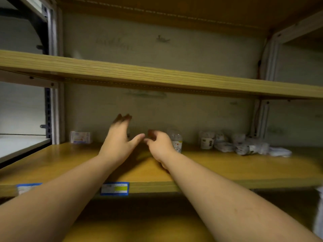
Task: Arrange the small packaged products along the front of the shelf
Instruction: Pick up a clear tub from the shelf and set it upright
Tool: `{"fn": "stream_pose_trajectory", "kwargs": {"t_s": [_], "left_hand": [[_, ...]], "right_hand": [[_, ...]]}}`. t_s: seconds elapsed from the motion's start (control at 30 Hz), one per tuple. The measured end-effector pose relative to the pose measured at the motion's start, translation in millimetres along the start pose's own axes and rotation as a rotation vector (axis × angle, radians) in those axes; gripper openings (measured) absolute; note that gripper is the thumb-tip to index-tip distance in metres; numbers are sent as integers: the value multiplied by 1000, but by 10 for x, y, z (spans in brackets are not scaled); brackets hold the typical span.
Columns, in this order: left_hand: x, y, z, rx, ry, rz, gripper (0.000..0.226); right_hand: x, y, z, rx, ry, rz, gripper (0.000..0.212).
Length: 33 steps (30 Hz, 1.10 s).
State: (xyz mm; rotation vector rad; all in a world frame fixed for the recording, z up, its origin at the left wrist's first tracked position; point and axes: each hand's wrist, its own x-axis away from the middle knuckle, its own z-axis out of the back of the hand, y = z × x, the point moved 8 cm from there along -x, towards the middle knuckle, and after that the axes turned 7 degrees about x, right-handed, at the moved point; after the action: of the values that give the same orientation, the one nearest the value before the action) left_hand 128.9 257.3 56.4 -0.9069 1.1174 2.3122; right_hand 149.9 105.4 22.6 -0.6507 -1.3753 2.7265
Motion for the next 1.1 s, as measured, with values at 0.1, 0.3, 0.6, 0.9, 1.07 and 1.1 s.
{"fn": "stream_pose_trajectory", "kwargs": {"t_s": [0.1,0.3,0.6,0.9,1.07,1.1], "left_hand": [[26,456,-282,-11,24,-194,64],[-1,1104,-852,52,-27,-271,53],[-130,1731,-2245,83,-255,-35,64],[-116,2344,-3466,37,-371,81,65],[-135,2372,-3795,-138,-435,71,76],[-137,2360,-3807,-146,-420,70,75]], "right_hand": [[30,154,455,9,124,-8,42],[33,459,1355,27,307,-9,35],[-202,1383,2624,162,365,-61,33],[-414,2322,3454,462,268,-192,30],[-459,2400,3472,598,211,-167,27],[-466,2402,3448,617,194,-151,27]]}}
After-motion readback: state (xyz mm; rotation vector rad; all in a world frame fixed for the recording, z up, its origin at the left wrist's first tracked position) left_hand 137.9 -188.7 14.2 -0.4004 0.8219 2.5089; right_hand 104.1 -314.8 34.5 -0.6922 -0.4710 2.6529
